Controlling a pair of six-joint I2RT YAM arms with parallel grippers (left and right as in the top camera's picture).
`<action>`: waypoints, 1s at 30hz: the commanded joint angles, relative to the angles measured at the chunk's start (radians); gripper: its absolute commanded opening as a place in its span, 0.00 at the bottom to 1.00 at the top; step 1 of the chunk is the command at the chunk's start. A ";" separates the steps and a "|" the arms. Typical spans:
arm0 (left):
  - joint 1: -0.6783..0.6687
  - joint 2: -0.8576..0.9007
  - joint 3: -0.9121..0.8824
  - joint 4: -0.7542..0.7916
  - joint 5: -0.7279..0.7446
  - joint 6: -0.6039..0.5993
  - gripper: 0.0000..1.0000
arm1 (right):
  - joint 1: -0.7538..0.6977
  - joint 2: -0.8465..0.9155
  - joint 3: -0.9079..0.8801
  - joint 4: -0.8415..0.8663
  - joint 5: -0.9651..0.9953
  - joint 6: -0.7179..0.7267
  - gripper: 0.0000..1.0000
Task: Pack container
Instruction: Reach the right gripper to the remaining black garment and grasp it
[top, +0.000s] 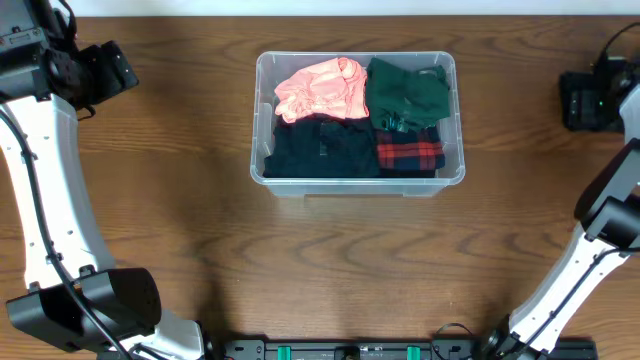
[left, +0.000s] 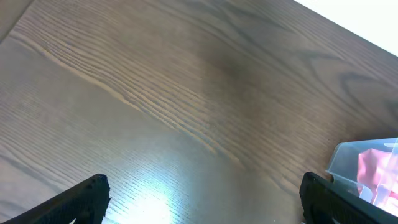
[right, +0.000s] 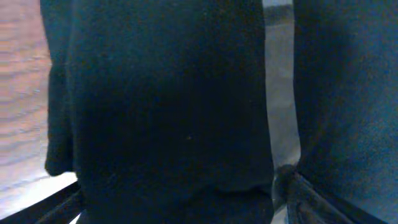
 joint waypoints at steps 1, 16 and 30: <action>0.003 0.001 0.001 -0.002 -0.009 0.002 0.98 | 0.055 0.024 0.000 0.004 0.013 -0.040 0.86; 0.003 0.001 0.001 -0.002 -0.009 0.002 0.98 | 0.106 0.005 0.014 0.019 0.139 0.060 0.84; 0.003 0.001 0.001 -0.002 -0.009 0.002 0.98 | 0.197 -0.024 0.016 0.035 0.152 -0.029 0.83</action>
